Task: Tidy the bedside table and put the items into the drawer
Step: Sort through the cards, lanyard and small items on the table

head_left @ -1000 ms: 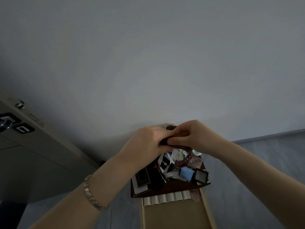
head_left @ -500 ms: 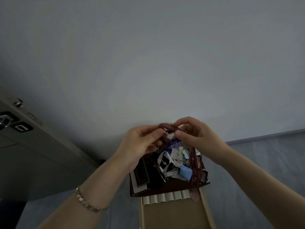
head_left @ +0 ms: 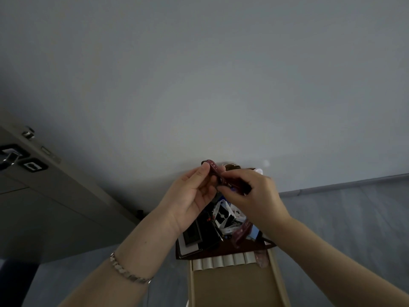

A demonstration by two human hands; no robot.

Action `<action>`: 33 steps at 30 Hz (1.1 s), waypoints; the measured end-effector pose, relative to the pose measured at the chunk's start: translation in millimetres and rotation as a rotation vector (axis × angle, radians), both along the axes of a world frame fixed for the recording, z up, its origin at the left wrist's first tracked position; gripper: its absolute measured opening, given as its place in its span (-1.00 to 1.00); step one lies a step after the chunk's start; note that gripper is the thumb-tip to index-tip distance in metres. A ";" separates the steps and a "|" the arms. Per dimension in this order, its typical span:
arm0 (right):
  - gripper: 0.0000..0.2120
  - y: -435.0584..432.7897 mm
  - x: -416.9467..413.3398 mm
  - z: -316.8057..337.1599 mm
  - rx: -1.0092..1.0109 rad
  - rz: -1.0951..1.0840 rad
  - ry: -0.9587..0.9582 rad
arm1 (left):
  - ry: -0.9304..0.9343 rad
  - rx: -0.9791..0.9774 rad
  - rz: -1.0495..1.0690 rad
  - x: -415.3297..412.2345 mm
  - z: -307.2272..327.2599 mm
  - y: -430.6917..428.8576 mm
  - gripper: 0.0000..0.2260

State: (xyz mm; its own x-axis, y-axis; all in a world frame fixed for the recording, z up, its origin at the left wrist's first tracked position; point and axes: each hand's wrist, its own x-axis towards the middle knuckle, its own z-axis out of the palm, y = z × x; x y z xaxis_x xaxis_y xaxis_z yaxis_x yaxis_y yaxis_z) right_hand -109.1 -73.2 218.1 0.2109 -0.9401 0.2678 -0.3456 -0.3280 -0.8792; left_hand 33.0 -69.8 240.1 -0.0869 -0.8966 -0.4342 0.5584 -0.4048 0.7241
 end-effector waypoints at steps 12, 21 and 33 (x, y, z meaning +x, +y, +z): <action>-0.75 -21.5 -21.0 20.6 -0.161 0.409 0.411 | -1.041 -0.486 -0.838 20.6 25.9 -14.7 -0.69; -0.81 -19.7 -37.3 25.1 -0.038 0.313 0.390 | -0.895 -0.338 -0.856 16.4 0.4 -9.4 -0.93; -0.70 3.7 -13.1 -4.3 0.155 0.054 -0.174 | -0.397 -0.161 -0.100 -13.3 -11.9 6.6 -0.82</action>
